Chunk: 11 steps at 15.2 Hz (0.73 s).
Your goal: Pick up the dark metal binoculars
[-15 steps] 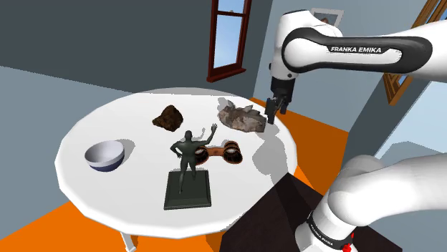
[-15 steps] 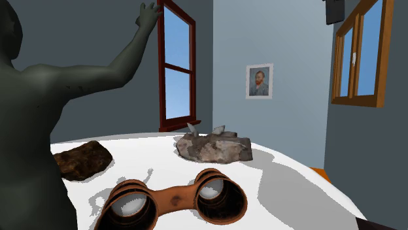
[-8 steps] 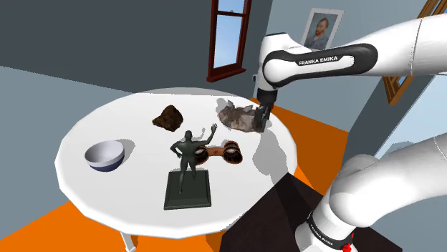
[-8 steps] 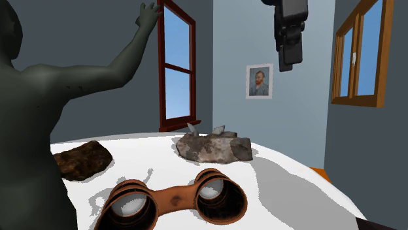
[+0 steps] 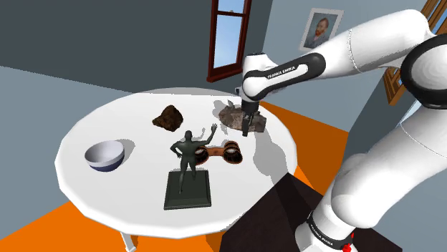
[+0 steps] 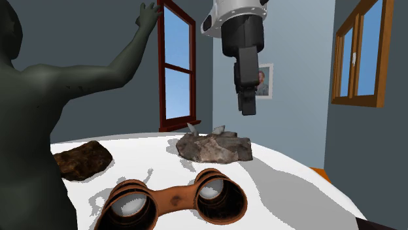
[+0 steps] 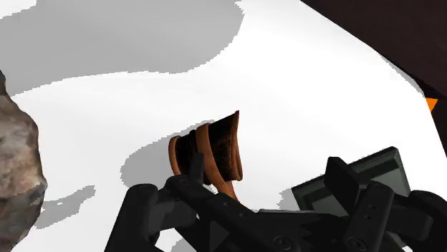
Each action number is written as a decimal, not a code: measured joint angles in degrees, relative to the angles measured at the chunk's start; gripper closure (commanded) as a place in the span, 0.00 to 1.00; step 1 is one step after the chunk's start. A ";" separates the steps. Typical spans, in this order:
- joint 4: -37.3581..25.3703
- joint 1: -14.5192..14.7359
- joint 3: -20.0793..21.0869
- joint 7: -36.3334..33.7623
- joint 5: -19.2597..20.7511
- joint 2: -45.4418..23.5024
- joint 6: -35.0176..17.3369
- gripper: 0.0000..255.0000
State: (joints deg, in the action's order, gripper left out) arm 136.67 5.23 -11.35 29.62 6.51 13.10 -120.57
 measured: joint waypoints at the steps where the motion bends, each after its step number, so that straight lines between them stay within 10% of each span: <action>1: -0.49 0.48 -0.08 1.52 -0.56 -1.77 -1.27 0.00; 11: -11.38 1.97 0.85 19.81 -8.30 -24.00 -12.05 0.00</action>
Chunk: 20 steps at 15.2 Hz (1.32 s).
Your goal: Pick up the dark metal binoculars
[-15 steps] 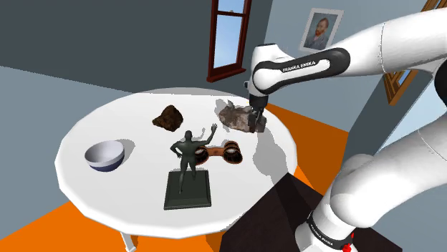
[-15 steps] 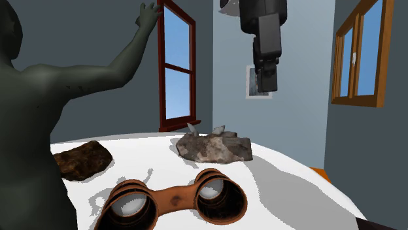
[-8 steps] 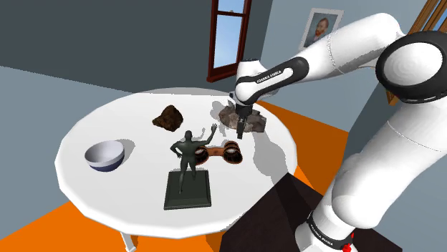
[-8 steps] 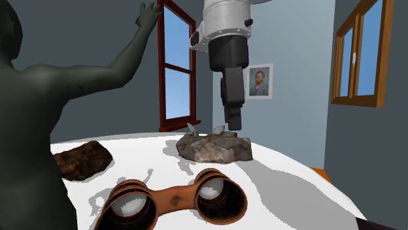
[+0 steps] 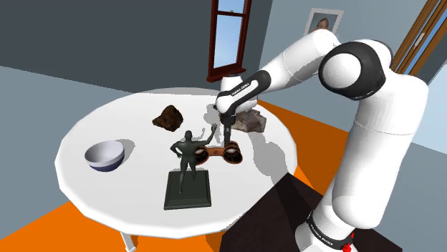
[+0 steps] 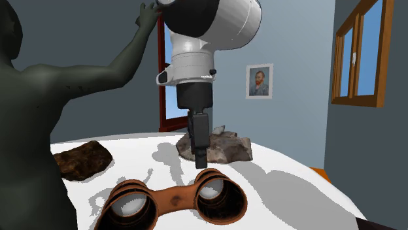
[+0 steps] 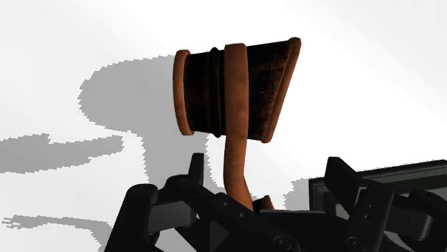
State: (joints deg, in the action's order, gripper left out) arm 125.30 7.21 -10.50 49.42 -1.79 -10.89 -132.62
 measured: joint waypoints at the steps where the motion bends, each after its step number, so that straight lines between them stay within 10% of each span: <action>1: -1.55 0.00 0.53 1.54 -0.69 -2.09 -0.50 0.00; 12: -6.27 -0.86 2.94 7.30 -3.56 -13.38 -6.78 0.00; 13: -6.27 -0.85 2.98 7.30 -3.59 -13.55 -6.96 1.00; 20: -6.28 -0.82 3.01 7.26 -3.63 -13.67 -7.09 1.00</action>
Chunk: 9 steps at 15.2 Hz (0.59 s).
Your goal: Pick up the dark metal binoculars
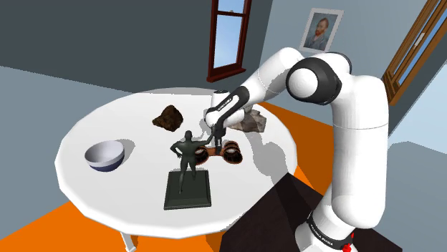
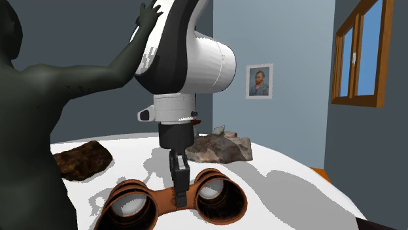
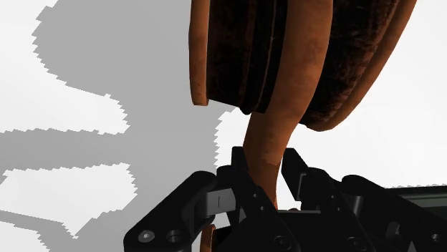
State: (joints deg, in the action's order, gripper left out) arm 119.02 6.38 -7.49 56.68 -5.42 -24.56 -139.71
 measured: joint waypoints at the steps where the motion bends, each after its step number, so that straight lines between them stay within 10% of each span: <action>1: -0.01 0.00 0.00 0.00 0.00 -0.01 0.01 1.00; 9: -0.13 0.27 -0.36 -0.46 0.64 2.79 2.97 1.00</action>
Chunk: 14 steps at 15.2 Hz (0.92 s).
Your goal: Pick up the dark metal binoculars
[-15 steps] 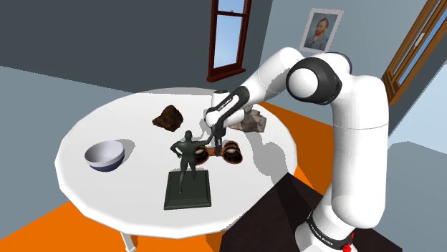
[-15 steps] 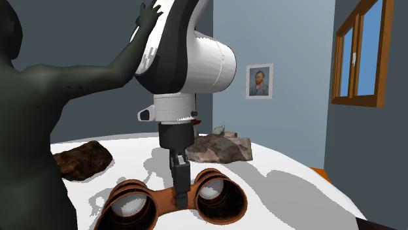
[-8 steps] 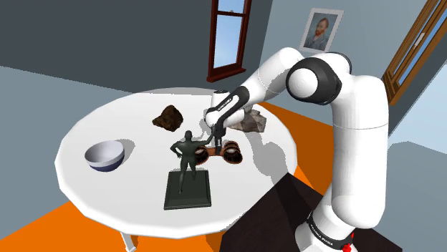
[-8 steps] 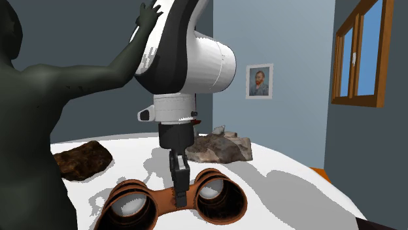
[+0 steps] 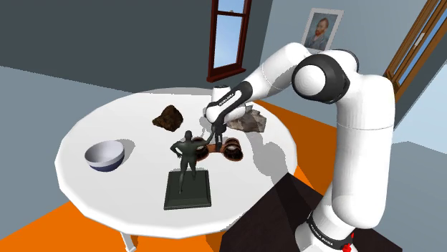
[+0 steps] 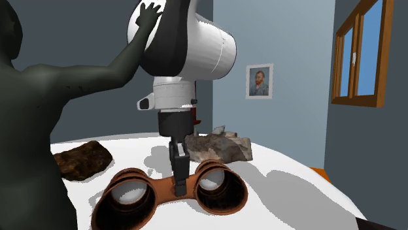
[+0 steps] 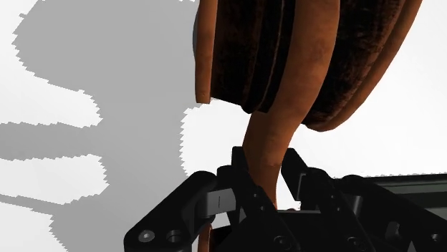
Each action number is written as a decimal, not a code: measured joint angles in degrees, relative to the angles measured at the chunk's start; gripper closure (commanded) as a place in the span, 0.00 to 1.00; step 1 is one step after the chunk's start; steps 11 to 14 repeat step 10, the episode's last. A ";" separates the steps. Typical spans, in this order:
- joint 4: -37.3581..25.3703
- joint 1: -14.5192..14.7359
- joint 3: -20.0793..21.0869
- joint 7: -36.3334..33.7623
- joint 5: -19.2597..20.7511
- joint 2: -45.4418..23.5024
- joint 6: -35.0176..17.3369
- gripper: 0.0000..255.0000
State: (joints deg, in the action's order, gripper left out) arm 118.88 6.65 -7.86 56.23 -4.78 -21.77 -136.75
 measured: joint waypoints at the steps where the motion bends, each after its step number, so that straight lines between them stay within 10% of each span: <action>1: -0.04 0.05 -0.06 -0.07 0.13 0.58 0.60 1.00; 14: -0.63 0.29 -0.59 -0.63 1.18 5.38 5.94 1.00</action>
